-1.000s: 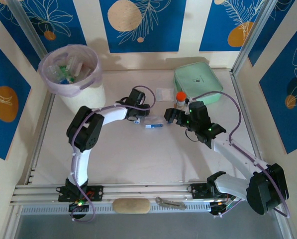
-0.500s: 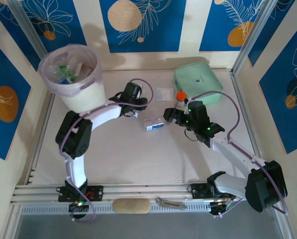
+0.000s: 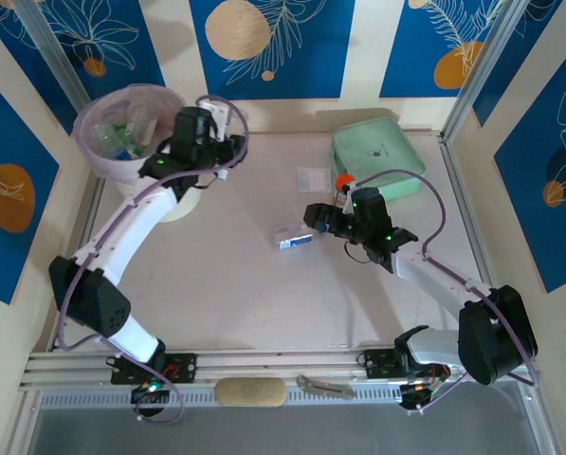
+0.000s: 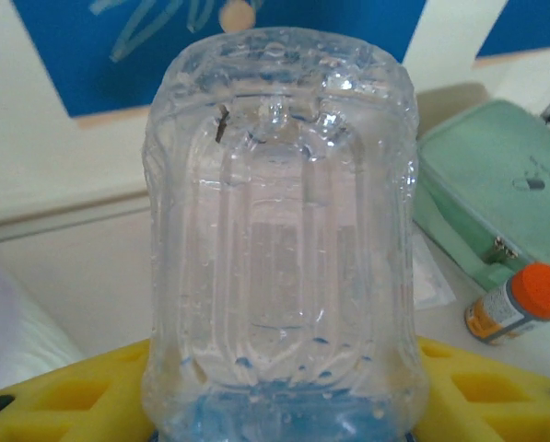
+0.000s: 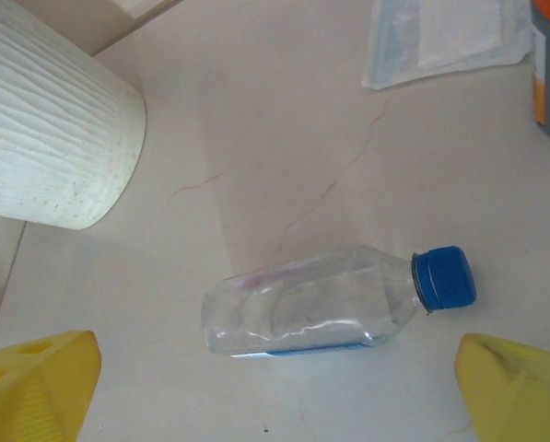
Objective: Put the plastic bottles in the bin
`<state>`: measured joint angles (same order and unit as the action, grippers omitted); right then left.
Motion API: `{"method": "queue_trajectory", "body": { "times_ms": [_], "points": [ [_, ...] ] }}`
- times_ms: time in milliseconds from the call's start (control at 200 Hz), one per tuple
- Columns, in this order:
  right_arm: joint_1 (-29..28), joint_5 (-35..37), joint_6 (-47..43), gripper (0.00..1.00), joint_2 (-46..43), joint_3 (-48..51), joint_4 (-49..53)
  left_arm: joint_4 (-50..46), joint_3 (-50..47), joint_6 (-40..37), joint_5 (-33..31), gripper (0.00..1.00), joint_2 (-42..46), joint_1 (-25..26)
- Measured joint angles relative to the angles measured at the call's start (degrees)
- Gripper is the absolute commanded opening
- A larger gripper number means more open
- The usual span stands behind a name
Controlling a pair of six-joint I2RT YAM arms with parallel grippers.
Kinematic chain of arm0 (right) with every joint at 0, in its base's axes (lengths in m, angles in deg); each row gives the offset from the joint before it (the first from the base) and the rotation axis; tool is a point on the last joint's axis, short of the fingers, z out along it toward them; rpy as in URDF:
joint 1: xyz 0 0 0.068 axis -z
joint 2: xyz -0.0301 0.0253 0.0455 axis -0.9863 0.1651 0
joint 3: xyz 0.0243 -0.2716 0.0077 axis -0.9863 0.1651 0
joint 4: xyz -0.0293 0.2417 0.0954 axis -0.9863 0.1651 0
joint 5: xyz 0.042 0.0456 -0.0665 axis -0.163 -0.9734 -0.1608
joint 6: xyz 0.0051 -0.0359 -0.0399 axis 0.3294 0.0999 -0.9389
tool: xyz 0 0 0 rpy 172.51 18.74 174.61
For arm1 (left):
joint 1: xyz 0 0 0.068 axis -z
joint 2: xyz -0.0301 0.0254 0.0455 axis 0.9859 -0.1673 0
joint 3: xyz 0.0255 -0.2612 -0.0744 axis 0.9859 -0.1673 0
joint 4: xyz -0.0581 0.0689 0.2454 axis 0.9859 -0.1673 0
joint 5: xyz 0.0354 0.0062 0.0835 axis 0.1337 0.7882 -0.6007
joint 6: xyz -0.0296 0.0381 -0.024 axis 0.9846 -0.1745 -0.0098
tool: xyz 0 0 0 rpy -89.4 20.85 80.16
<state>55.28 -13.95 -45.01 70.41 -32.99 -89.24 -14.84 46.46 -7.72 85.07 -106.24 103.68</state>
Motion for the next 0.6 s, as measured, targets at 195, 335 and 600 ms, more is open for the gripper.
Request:
{"method": "queue_trajectory", "body": {
  "times_ms": [195,335,600],
  "points": [
    [0.0,-1.0,0.0,0.99,0.2,-0.3,-0.8,-3.0,7.0,-2.6,1.2,0.47,3.3,-8.0],
    [0.0,-1.0,0.0,0.99,0.1,-0.3,-0.5,-3.0,9.1,-4.5,1.1,0.45,4.5,-12.3],
    [0.1,-0.3,0.0,0.99,-3.5,-0.3,0.8,-2.8,11.2,-6.3,1.0,0.43,1.1,-17.8]
  ]
}}
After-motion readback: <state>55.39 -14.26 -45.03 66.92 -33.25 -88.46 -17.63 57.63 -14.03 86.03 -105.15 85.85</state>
